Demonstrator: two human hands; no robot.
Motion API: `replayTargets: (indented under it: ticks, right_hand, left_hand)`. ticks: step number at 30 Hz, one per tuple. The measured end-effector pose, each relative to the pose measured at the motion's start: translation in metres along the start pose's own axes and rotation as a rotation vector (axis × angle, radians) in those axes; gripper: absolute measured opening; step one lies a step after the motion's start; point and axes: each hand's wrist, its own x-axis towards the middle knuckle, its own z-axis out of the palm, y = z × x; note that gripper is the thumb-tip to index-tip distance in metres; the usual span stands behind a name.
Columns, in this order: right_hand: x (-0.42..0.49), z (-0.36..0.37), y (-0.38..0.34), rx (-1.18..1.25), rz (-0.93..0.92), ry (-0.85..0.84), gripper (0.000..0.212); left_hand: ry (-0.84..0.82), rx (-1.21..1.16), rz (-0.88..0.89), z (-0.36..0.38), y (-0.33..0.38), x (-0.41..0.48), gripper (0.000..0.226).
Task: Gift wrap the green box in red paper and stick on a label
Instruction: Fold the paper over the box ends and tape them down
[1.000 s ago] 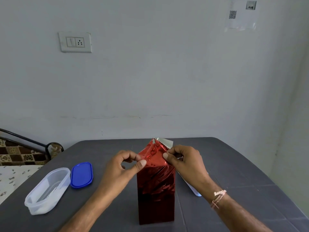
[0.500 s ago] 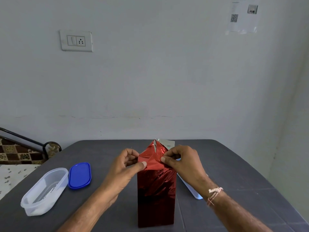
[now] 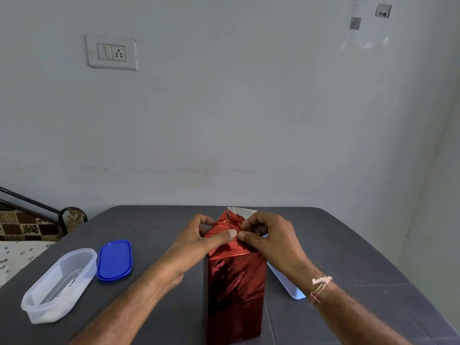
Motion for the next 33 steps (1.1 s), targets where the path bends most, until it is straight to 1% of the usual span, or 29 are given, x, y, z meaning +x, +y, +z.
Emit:
replayTargets:
  ticks: [3,5,8,11,17,21,25,29,33]
  right_hand:
    - [-0.001,0.0,0.002,-0.004,-0.009,0.017,0.014]
    - [-0.002,0.0,0.002,0.023,-0.01,0.025,0.016]
    - [-0.002,0.0,0.002,0.059,-0.007,0.026,0.016]
    - [-0.003,0.002,0.003,0.077,-0.016,0.022,0.016]
    - [-0.003,0.002,0.005,0.102,-0.033,0.013,0.016]
    - [-0.002,0.002,0.005,0.108,-0.043,0.005,0.016]
    - [-0.002,0.005,0.007,0.121,-0.03,0.032,0.019]
    - [-0.003,0.006,0.007,0.147,-0.018,0.048,0.018]
    - [-0.003,0.008,0.006,0.17,0.011,0.07,0.016]
  left_hand:
    - [-0.025,0.081,-0.024,0.0,0.005,0.011,0.076]
    - [-0.032,0.112,-0.037,-0.001,0.004,0.019,0.076]
    - [-0.075,0.117,-0.052,-0.002,0.002,0.027,0.066]
    - [-0.102,0.133,-0.048,-0.004,0.003,0.028,0.05]
    - [-0.101,0.166,-0.031,-0.004,0.002,0.027,0.044]
    - [-0.122,0.161,-0.032,0.001,0.007,0.026,0.055]
    - [-0.138,0.169,-0.039,0.0,0.007,0.031,0.061]
    - [-0.146,0.142,-0.053,0.0,0.007,0.033,0.039]
    - [-0.125,0.045,-0.054,0.004,0.002,0.031,0.034]
